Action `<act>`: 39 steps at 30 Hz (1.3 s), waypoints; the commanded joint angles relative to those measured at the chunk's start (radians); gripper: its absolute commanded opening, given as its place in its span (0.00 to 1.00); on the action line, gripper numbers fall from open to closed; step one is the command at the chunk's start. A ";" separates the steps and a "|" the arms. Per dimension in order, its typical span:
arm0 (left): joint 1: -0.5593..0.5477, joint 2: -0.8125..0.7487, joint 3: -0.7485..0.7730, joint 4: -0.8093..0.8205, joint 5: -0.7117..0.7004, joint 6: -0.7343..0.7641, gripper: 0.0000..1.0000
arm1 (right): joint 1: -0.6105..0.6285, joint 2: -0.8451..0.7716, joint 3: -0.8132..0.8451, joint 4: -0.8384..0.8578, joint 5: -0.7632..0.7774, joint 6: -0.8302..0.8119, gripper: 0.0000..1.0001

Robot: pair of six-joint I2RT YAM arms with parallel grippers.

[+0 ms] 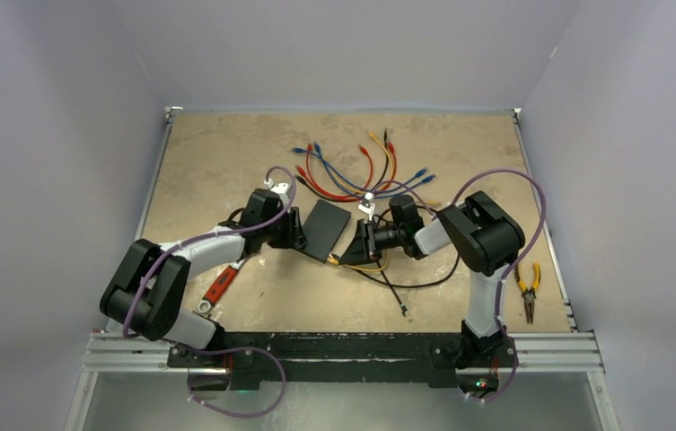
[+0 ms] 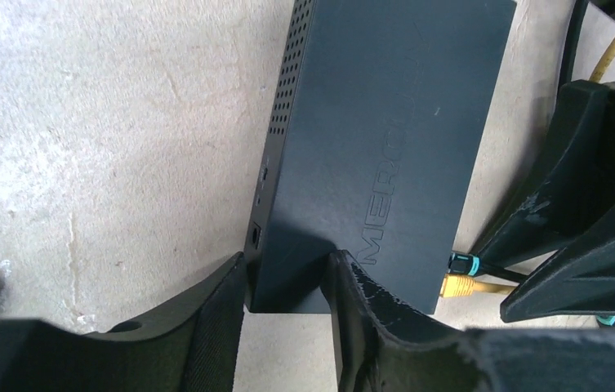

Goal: Pull the plug from the switch port
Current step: Pull the connector from the switch port.

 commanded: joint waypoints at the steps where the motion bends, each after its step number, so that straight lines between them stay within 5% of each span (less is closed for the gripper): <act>1: -0.004 0.006 -0.044 0.048 0.047 -0.034 0.35 | 0.008 0.044 0.005 0.145 0.010 0.093 0.42; 16: -0.024 0.007 -0.075 0.087 0.082 -0.059 0.28 | 0.019 0.143 0.094 0.221 0.013 0.153 0.41; 29: -0.037 0.005 -0.074 0.073 0.069 -0.051 0.26 | 0.019 0.208 0.159 0.209 -0.006 0.145 0.30; 39: -0.037 0.007 -0.056 0.023 0.024 -0.030 0.27 | 0.016 0.175 0.066 0.238 -0.044 0.137 0.47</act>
